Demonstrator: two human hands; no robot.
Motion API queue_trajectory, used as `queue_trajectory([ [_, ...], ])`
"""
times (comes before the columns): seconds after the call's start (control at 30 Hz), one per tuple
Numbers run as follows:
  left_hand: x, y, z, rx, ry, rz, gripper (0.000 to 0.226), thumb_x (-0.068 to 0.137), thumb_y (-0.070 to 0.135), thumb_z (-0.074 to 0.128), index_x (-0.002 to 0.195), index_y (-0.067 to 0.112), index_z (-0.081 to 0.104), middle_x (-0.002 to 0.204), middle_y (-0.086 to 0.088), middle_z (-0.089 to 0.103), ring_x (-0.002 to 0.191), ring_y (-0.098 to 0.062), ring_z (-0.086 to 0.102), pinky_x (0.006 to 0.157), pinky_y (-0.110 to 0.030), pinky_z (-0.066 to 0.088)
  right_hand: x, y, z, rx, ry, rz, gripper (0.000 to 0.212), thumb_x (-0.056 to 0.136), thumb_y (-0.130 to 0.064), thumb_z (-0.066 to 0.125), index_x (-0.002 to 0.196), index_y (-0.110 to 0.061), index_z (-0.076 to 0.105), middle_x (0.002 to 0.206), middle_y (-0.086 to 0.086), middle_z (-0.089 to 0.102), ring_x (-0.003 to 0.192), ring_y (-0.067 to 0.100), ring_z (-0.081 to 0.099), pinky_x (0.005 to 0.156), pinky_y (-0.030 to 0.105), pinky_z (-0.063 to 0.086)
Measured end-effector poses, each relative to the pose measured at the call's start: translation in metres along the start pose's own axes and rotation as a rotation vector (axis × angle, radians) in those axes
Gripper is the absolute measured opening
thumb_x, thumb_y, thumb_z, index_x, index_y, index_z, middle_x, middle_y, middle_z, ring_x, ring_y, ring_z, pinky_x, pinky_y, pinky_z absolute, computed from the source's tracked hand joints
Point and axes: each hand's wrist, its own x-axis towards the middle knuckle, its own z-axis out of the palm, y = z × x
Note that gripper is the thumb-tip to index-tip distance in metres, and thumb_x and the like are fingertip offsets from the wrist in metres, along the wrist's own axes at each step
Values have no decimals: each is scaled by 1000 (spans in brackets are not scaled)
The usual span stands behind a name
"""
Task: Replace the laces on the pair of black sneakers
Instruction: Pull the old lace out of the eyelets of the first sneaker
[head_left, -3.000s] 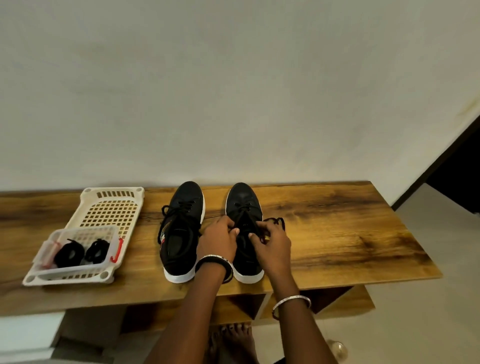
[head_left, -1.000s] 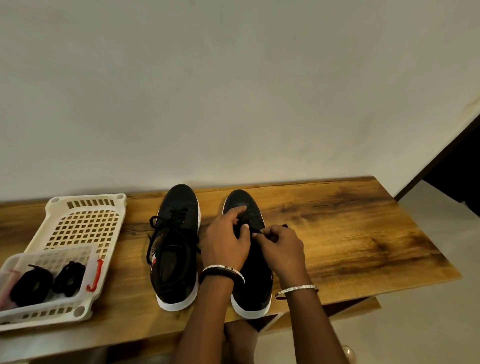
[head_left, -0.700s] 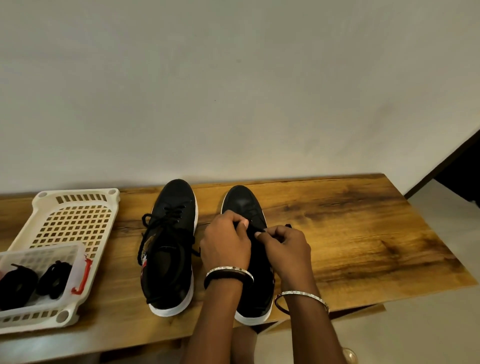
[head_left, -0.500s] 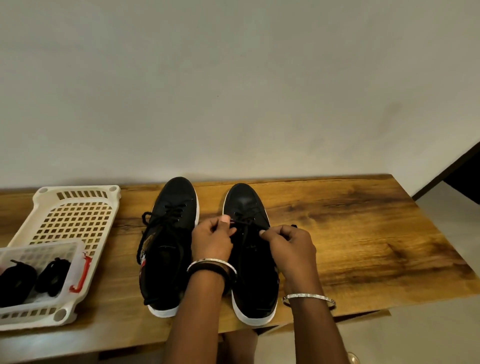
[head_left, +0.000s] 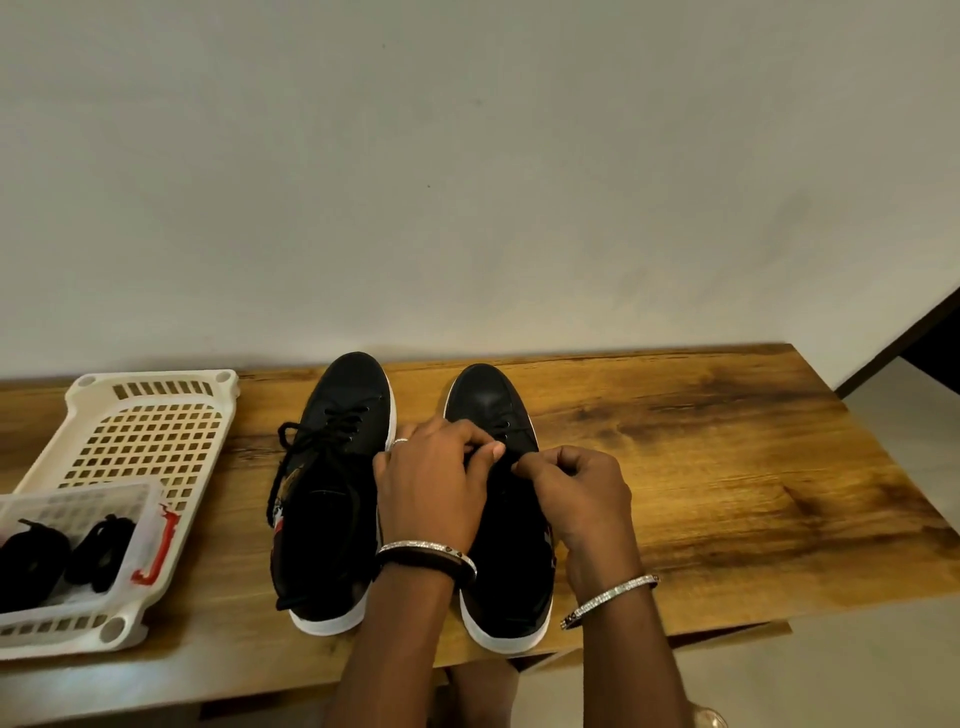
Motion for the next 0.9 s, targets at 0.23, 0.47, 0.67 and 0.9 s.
queue_trajectory([
  [0.23,6,1,11,-843,9,-455,23,102,31,51,84,22,63,93,2,69,85,-12,64,84,-34,51,0,4,4,25,28,25,11,75,-30,80,68,-24,75,70,-8,74,76,17,72,83,45,60],
  [0.47,6,-2,-7,-1457,25,-522,26,107,20,39,86,15,54,67,3,54,62,-11,57,67,-29,44,-1,1,2,-9,29,10,9,76,-29,79,71,-22,75,75,-7,74,78,16,70,85,44,59],
  [0.67,1,-7,4,-413,16,25,22,102,34,47,94,20,62,83,5,63,68,-9,56,61,-26,42,-2,1,5,-32,21,-10,11,76,-28,78,69,-21,75,70,-7,74,75,16,71,81,44,61],
  [0.9,-1,-2,-3,29,-56,72,37,94,53,54,115,27,69,113,1,49,100,-16,54,81,-26,48,-2,1,4,-41,39,-25,8,76,-30,78,71,-23,76,72,-7,74,76,15,71,78,44,61],
])
